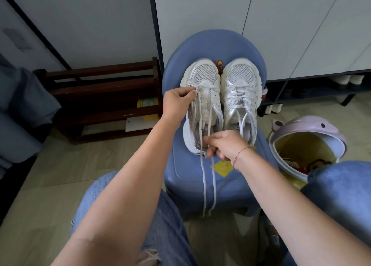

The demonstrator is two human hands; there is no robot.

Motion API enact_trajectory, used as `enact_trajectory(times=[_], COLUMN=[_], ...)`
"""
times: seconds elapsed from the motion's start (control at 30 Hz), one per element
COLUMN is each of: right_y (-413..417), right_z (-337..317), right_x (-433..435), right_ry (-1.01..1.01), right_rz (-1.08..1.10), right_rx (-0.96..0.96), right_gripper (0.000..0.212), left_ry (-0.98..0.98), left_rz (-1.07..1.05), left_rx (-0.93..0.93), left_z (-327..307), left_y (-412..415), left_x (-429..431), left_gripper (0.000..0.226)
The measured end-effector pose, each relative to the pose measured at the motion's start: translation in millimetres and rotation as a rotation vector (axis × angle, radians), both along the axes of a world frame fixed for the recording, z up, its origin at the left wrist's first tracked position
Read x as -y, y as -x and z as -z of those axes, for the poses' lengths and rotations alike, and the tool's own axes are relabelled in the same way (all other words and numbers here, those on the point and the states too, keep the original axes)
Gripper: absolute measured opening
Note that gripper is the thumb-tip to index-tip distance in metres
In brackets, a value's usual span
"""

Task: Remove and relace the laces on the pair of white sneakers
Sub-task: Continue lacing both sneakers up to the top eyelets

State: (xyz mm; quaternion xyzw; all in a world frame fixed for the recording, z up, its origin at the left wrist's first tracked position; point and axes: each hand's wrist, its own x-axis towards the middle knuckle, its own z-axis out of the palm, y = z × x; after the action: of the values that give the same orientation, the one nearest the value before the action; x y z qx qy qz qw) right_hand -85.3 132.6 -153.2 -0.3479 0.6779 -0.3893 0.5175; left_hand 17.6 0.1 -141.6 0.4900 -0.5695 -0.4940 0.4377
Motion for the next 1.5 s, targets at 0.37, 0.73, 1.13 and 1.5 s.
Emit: enact_trajectory(times=[0.37, 0.73, 1.13, 1.5], right_y=[-4, -21, -25, -18], right_z=[24, 38, 53, 5], right_x=[-43, -38, -52, -61], right_ry=[0.055, -0.061, 0.000, 0.223], right_rz=[0.010, 0.050, -0.089, -0.077], right_rx=[-0.165, 0.233, -0.010, 0.062], right_gripper=[0.027, 0.027, 0.035, 0.028], left_ry=[-0.003, -0.007, -0.004, -0.050], left_rz=[-0.013, -0.012, -0.010, -0.021], left_rx=[0.009, -0.009, 0.042, 0.280], left_z=[0, 0, -3, -12], left_y=[1, 1, 1, -5], left_x=[-1, -2, -3, -23], left_gripper=[0.021, 0.022, 0.009, 0.034])
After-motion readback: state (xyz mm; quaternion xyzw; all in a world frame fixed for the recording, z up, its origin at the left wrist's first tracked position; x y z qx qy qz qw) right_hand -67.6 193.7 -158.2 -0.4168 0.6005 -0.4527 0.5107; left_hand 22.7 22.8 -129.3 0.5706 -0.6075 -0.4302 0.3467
